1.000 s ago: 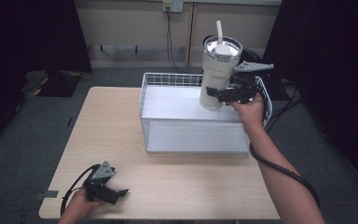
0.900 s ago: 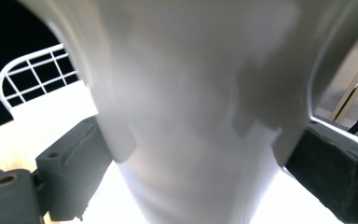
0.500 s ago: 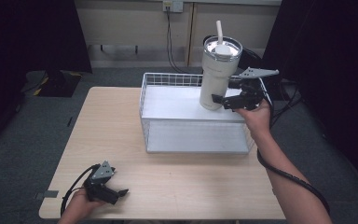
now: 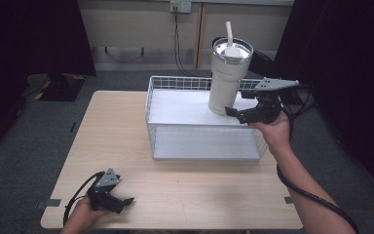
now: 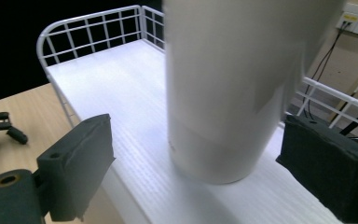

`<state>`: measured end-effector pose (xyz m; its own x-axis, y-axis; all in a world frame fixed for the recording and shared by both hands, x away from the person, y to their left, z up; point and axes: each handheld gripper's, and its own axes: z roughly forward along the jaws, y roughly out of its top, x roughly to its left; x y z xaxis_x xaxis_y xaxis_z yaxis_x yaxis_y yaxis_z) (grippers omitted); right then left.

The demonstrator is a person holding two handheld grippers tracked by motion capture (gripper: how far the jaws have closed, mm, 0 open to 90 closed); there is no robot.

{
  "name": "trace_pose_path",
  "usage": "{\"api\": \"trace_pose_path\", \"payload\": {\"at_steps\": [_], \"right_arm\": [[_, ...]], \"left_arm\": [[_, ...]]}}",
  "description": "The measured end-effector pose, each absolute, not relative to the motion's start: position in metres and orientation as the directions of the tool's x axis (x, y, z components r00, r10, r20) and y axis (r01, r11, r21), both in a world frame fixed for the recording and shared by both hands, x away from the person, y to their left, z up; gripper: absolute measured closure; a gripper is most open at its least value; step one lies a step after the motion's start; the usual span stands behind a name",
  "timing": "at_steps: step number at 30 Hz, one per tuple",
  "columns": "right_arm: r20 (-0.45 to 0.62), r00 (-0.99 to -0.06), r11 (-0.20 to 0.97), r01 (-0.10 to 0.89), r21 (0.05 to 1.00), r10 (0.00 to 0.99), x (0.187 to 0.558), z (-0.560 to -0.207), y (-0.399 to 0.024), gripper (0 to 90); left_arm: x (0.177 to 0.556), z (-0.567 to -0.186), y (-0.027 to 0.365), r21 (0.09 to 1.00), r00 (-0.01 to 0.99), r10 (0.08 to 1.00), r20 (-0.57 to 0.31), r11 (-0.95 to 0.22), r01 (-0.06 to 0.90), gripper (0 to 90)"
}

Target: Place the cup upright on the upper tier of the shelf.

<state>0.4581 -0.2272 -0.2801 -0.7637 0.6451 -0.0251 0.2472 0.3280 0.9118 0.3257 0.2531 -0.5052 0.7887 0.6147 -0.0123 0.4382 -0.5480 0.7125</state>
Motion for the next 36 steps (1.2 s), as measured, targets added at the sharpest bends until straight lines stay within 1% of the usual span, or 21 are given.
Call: {"api": "trace_pose_path", "payload": {"at_steps": [12,23,36], "right_arm": [[-0.015,-0.784,0.327,0.242,0.914,0.621,0.438,-0.285,-0.229,9.0],[-0.029,-0.801,0.339,0.220,0.915,0.597,0.421,-0.290,-0.229,9.1],[-0.033,-0.838,0.363,0.200,0.910,0.545,0.399,-0.300,-0.221,9.1]], "left_arm": [[0.326,-0.505,0.253,0.712,0.789,0.615,-0.012,-0.548,0.438,0.1],[0.326,-0.505,0.253,0.713,0.789,0.615,-0.012,-0.548,0.438,0.1],[0.326,-0.505,0.253,0.713,0.789,0.615,-0.012,-0.548,0.438,0.1]]}}
